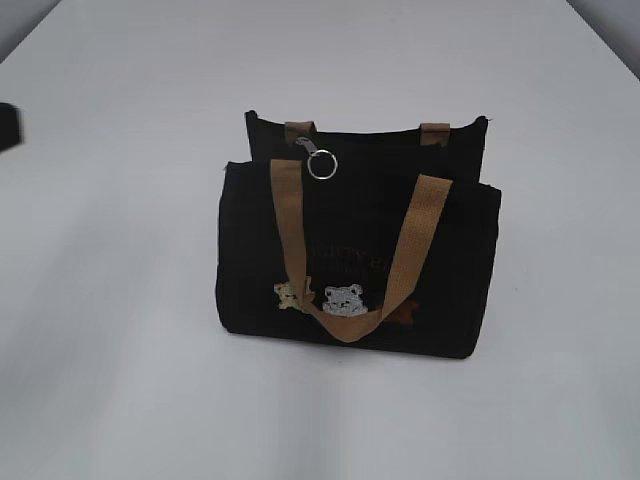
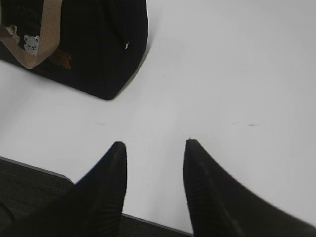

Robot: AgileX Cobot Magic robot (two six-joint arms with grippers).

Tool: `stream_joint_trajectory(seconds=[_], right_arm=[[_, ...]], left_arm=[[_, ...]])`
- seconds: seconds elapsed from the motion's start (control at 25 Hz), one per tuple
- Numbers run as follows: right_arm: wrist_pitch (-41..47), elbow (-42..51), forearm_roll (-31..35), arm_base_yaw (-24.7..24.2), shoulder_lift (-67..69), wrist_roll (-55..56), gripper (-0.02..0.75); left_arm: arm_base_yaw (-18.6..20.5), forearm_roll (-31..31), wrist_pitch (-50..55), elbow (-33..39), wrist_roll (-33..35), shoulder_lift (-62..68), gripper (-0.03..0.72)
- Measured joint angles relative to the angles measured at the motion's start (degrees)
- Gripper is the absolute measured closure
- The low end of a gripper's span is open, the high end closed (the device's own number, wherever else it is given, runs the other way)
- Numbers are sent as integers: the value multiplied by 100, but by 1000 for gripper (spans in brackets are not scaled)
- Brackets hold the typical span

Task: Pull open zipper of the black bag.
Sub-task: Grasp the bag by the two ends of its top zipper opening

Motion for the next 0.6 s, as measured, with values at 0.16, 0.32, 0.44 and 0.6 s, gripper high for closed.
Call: stream_joint_trajectory(seconds=[0.16,0.32,0.44,0.6], right_arm=[[0,0,2,0,0,0,429],[0,0,2,0,0,0,429],[0,0,6,0,0,0,429],[0,0,24,0,0,0,429]], left_arm=[[0,-1465,935,-197,2604,1912,354],[-233,-1698,1209,-695,3235,3306,319],[-535,-1625,1202,-968,3363,3882,307],[-1070,-1601,758,-1255,3561,4275,293]])
